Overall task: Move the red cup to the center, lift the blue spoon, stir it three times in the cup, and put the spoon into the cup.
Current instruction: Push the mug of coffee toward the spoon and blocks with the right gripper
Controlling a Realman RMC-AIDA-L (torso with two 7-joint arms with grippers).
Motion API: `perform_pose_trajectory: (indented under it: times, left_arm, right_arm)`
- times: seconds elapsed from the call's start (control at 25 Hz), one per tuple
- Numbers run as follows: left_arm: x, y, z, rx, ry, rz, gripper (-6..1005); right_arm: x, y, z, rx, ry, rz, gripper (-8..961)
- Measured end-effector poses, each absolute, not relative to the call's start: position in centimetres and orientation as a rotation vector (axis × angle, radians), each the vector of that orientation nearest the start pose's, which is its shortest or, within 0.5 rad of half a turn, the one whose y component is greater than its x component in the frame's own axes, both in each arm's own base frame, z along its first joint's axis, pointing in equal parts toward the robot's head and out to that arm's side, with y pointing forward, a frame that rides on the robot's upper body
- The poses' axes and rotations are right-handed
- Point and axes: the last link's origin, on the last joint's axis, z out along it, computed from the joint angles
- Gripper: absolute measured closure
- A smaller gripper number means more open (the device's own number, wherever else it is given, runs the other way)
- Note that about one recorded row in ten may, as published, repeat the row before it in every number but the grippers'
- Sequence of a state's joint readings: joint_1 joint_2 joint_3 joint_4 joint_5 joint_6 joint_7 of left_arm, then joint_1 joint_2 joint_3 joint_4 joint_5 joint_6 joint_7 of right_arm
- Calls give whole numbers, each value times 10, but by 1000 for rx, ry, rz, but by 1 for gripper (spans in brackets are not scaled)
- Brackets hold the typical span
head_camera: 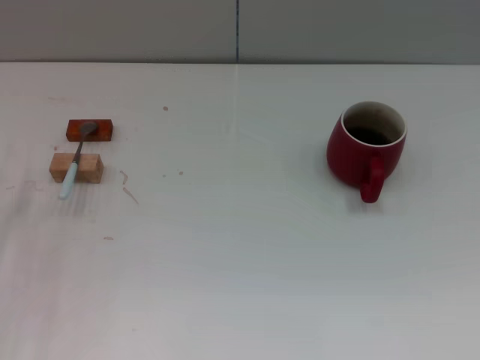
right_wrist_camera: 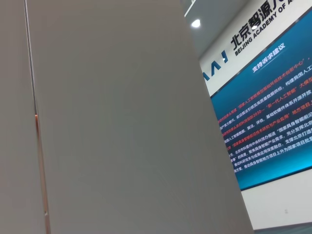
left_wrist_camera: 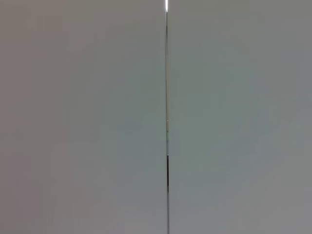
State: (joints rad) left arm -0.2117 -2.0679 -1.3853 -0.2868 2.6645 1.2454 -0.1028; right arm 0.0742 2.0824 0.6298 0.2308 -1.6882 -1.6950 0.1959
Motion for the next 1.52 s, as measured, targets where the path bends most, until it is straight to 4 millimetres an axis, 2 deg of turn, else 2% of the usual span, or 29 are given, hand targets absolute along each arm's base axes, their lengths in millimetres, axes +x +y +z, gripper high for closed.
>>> perform_pose_trajectory:
  times: [0.12, 0.32, 0.48, 0.76, 1.12, 1.52]
  left_arm:
    - [-373, 282, 41, -1310, -506, -650, 137]
    - [-373, 282, 42, -1308, -503, -652, 138]
    - [-371, 283, 42, -1307, -500, -657, 138]
    - [-370, 284, 43, -1304, -497, -663, 137]
    - [-369, 286, 43, -1305, -494, -667, 137]
    - [-369, 286, 43, -1305, -494, -667, 138]
  right_arm:
    - [393, 193, 54, -947, 554, 765, 794]
    - [405, 226, 48, -998, 658, 699, 883]
    - [403, 248, 41, -1061, 696, 680, 955]
    - [392, 283, 24, -1160, 763, 668, 953]
    - [357, 326, -12, -1436, 768, 655, 949]
    - [339, 333, -43, -1598, 808, 627, 944]
